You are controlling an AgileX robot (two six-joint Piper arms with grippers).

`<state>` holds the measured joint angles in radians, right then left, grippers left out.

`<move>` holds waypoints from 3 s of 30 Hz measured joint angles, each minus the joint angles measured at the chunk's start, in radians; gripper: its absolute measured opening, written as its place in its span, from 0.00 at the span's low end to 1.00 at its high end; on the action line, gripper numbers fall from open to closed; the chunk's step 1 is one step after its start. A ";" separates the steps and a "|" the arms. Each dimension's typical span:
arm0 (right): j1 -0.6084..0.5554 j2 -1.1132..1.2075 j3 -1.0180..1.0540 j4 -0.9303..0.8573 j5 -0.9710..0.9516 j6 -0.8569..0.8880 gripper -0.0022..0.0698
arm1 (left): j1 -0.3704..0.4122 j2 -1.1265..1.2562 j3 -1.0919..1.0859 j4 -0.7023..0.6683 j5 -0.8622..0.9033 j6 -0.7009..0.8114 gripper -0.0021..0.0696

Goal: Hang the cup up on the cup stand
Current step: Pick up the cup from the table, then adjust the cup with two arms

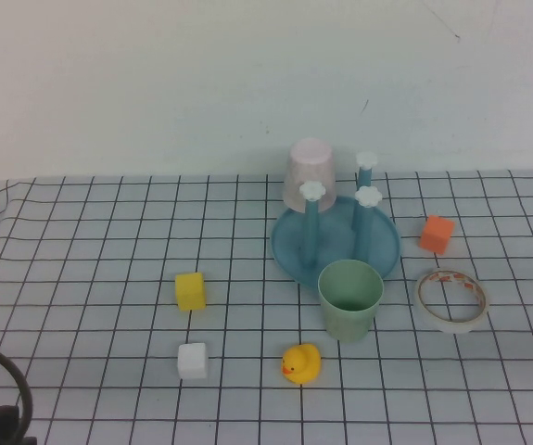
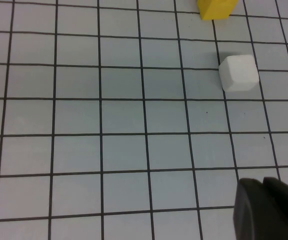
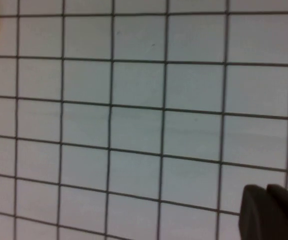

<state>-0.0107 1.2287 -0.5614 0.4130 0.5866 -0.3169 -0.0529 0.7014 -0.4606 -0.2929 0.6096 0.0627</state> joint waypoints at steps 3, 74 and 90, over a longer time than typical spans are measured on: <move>0.000 0.108 -0.061 0.102 0.049 -0.070 0.04 | 0.000 0.000 0.000 0.000 0.000 0.000 0.03; 0.371 0.887 -0.867 0.061 -0.012 0.083 0.06 | 0.000 0.000 0.000 -0.048 -0.034 0.047 0.03; 0.371 0.615 -0.867 1.056 0.089 -0.790 0.06 | 0.000 0.000 0.000 -0.232 -0.285 0.245 0.03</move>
<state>0.3607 1.8436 -1.4287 1.4692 0.6758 -1.1067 -0.0529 0.7014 -0.4606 -0.5249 0.3246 0.3078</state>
